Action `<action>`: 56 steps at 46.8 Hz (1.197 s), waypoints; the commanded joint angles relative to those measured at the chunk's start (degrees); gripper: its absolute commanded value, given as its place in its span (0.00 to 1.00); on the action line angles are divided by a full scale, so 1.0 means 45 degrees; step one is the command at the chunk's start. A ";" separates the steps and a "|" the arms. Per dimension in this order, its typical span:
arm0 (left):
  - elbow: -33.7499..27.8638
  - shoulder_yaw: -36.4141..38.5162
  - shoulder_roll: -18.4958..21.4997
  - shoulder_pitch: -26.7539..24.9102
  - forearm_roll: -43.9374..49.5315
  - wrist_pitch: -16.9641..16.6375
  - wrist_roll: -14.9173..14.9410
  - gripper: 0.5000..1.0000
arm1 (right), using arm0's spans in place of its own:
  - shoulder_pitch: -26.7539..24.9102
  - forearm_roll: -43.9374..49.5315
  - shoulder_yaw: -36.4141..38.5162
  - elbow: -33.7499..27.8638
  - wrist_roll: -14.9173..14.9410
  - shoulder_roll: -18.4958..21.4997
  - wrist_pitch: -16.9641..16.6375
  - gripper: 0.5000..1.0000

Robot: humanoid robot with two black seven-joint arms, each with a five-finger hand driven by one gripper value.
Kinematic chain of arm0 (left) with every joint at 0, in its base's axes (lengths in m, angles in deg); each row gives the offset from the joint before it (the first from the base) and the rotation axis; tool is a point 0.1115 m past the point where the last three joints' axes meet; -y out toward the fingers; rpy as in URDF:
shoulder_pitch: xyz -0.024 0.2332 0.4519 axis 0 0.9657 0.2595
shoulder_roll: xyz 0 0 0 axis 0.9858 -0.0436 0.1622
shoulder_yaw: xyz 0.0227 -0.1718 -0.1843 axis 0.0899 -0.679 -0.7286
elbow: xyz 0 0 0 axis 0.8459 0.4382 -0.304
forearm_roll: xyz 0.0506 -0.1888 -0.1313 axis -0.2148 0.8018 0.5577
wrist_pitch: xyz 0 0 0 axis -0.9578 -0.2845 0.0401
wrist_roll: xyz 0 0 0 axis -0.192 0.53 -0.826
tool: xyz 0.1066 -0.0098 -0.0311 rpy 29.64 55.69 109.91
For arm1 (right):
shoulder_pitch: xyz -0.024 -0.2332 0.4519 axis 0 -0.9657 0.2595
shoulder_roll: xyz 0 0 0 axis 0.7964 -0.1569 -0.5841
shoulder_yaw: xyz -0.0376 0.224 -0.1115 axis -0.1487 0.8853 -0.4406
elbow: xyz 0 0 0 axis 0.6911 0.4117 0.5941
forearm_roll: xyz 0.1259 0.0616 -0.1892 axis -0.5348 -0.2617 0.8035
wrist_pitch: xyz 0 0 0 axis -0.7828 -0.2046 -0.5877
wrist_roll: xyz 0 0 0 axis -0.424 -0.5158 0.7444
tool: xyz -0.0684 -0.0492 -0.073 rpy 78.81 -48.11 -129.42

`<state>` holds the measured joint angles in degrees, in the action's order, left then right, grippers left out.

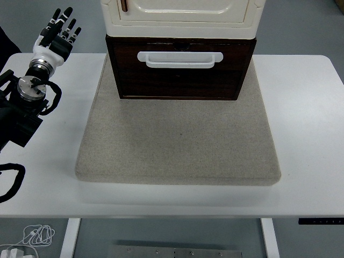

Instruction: Open the drawer under the combination cabinet

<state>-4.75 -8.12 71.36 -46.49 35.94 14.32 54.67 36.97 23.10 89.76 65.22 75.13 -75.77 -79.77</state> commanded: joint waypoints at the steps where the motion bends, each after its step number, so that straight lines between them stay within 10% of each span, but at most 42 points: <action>1: -0.0001 -0.0018 0.0001 0.0019 0.0001 -0.0007 0.0000 1.00 | -0.0004 -0.0015 -0.0020 0.0000 0.0000 0.0000 0.0020 0.85; 34: 0.0077 0.0060 0.0313 0.0039 -0.0252 0.0598 0.0000 1.00 | 0.0015 0.0005 -0.0020 0.0000 0.0000 0.0000 0.0020 0.85; 56: -0.0546 0.0353 0.2460 -0.0176 -0.3103 0.1965 0.0000 1.00 | -0.0004 0.0005 -0.0039 0.0000 0.0000 0.0000 0.0117 0.85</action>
<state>-5.68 -7.33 80.30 -47.01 23.47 22.43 54.67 36.95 23.12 89.52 65.22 75.13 -75.77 -79.27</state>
